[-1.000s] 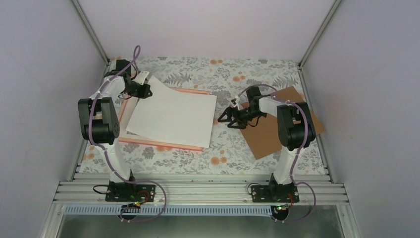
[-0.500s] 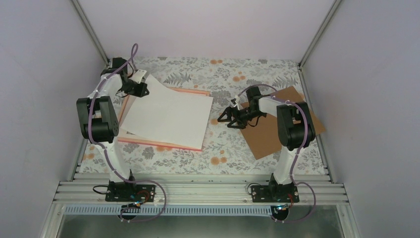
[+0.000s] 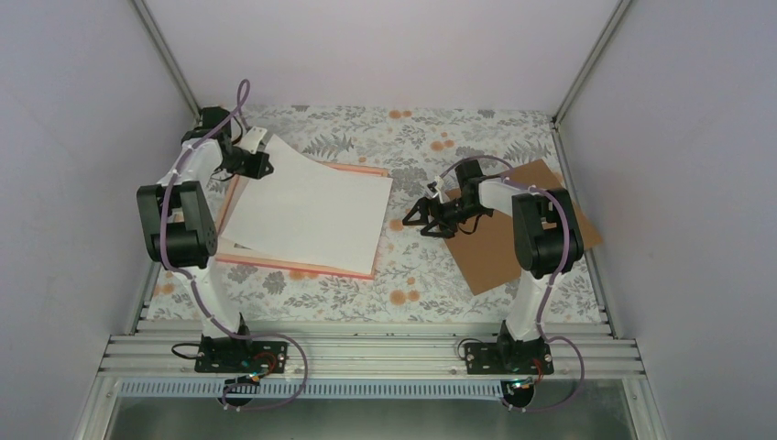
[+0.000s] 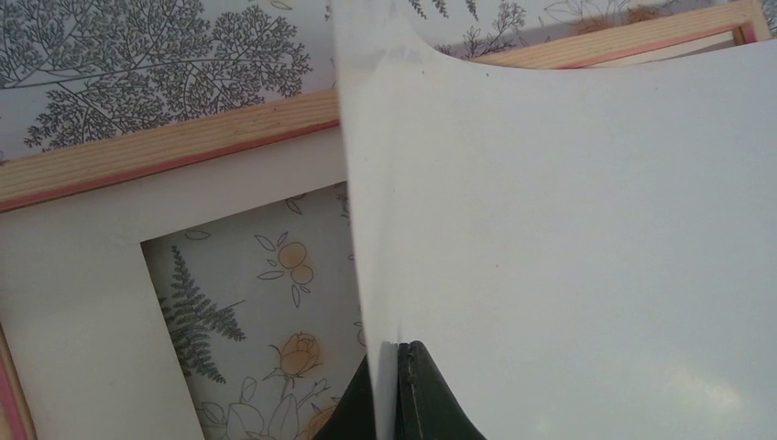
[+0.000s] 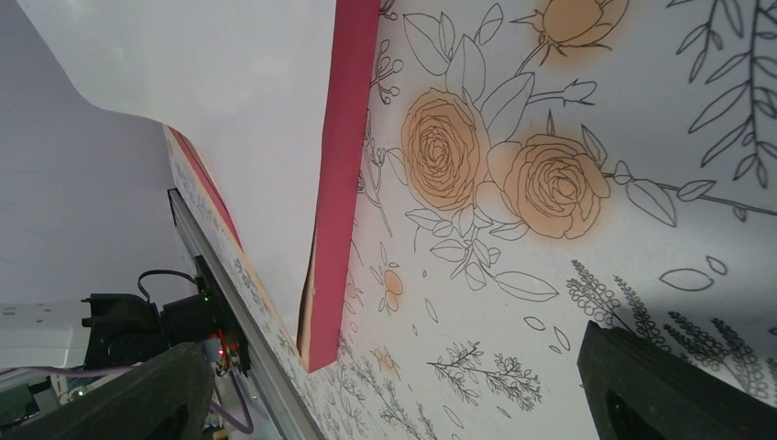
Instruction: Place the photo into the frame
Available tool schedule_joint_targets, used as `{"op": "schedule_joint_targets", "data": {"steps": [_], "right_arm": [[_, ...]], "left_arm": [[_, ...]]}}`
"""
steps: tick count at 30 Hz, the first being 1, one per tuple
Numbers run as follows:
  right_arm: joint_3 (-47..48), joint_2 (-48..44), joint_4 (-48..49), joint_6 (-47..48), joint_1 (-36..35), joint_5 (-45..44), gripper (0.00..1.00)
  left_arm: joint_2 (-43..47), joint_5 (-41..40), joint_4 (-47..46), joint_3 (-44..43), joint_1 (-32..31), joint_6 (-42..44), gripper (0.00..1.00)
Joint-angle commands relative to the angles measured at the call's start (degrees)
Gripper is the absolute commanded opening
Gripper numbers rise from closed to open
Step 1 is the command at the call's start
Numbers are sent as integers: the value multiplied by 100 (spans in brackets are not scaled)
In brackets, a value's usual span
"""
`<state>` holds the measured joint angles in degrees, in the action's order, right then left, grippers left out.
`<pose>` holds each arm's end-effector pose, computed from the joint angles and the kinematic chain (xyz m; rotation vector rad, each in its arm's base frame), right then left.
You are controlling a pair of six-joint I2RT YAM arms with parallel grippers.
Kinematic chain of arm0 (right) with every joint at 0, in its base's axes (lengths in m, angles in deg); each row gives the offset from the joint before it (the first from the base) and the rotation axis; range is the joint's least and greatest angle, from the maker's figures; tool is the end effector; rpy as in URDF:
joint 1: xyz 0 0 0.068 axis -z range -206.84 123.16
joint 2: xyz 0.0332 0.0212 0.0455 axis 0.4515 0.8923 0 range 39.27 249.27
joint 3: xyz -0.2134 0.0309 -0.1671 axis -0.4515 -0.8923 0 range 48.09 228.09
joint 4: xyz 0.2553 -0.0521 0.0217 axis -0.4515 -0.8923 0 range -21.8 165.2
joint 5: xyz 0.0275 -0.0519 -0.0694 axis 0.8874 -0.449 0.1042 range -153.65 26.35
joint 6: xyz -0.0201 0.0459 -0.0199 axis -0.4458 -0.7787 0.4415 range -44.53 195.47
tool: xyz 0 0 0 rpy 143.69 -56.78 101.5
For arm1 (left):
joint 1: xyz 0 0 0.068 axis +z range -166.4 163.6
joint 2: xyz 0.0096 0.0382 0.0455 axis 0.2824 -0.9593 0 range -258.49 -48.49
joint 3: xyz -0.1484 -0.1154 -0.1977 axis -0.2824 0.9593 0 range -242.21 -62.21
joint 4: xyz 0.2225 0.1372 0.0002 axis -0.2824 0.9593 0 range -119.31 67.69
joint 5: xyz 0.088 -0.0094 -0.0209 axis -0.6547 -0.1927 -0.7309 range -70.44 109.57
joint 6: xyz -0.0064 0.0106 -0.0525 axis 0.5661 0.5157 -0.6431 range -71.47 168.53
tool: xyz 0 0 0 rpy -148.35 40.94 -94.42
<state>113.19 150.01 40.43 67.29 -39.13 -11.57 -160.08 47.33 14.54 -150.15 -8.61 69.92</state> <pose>0.3298 0.1006 0.1326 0.2155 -2.8000 -1.3910 0.4044 0.0387 0.2182 0.4351 2.5690 -0.4923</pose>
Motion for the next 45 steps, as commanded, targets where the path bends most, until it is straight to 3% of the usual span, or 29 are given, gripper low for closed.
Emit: {"op": "schedule_joint_targets", "data": {"steps": [1, 9, 18, 45], "right_arm": [[-149, 70, 32, 89, 78, -743, 100], [-140, 52, 31, 98, 83, -793, 100], [-120, 13, 5, 107, 90, -833, 100], [-156, 6, 21, 117, 138, -912, 100]], "left_arm": [[276, 293, -208, 79, 99, -50, 2], [341, 471, -456, 262, 196, -181, 2], [169, 11, -502, 316, 239, -271, 2], [-254, -50, 206, -411, 319, 716, 2]]}}
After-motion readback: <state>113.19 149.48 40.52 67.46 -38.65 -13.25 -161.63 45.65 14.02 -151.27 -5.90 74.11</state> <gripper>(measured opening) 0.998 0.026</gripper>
